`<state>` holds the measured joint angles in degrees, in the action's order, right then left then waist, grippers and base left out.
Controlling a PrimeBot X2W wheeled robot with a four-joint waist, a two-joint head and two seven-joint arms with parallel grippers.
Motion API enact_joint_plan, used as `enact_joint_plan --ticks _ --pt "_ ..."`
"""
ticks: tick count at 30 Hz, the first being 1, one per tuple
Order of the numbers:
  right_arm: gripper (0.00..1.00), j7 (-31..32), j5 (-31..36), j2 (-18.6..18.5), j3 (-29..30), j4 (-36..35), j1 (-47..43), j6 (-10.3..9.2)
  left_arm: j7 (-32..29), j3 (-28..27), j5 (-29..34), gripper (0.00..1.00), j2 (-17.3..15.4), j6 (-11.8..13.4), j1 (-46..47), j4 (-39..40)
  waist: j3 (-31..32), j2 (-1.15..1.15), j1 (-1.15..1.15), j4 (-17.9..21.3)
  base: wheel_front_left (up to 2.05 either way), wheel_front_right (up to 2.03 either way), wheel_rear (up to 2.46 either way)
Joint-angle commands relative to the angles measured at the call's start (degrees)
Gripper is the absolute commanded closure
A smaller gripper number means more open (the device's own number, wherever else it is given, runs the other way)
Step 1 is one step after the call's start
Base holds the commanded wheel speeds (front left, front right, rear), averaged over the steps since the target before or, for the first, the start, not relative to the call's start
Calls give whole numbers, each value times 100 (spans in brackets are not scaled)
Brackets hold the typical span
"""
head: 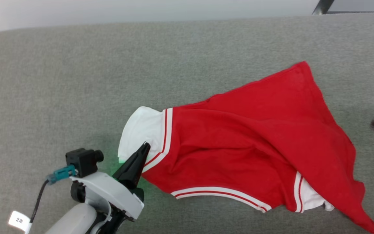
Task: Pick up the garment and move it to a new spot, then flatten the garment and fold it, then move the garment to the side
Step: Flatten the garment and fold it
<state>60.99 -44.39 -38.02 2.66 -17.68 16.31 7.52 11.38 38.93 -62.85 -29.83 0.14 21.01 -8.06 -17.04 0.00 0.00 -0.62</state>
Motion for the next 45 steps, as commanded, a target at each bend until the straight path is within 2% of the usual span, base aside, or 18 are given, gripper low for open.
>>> enact_joint_plan --ticks 1,5,6,14,20,25,26,27,28,29,37,41,45 --pt "0 -163 284 -48 -69 147 510 -7 13 20 55 100 42 -32 75 17 -116 0 0 -120 0 0 0" --pt "0 -546 891 75 -578 808 1424 -8 -12 52 74 100 117 -73 190 -16 -298 0 0 -280 0 0 0" --pt "0 -546 891 75 -578 808 1424 -8 -12 52 74 100 117 -73 190 -16 -298 0 0 -280 0 0 0" --pt "0 -988 1508 448 -1759 2791 2872 -8 -9 115 122 100 263 -189 418 -114 -657 0 0 -620 0 0 0" --pt "0 -1225 1700 492 -2366 3906 3355 -8 32 146 151 100 362 -270 504 -191 -827 0 0 -787 0 0 0" --pt "0 -1401 1583 562 -2714 4459 3509 -7 70 136 167 100 388 -311 544 -276 -896 0 0 -817 0 0 0" --pt "23 -1430 1524 588 -2784 4531 3510 -7 68 133 167 100 392 -318 545 -297 -897 0 0 -815 0 0 0" --pt "62 -1423 1467 607 -2857 4604 3522 -6 72 132 165 100 394 -322 546 -313 -892 0 0 -810 0 0 0" --pt "86 -1434 1422 618 -2932 4665 3541 -5 78 131 159 100 400 -313 551 -329 -884 0 0 -804 0 0 0" --pt "100 -1497 1393 631 -2950 4729 3556 -3 88 122 133 100 414 -324 552 -338 -867 0 0 -795 0 0 0" --pt "100 -2286 1283 705 -2886 5091 3901 -8 130 -88 -146 100 430 -471 646 -332 -625 0 0 -681 0 0 0" --pt "100 -2965 1321 767 -2523 5340 4149 -8 63 -263 -257 100 359 -530 984 -300 -528 0 0 -655 0 0 0" --pt "100 -3579 1435 970 -2029 5670 4578 -8 -61 -545 -273 100 290 -478 1739 -442 -510 0 0 -619 0 0 0"
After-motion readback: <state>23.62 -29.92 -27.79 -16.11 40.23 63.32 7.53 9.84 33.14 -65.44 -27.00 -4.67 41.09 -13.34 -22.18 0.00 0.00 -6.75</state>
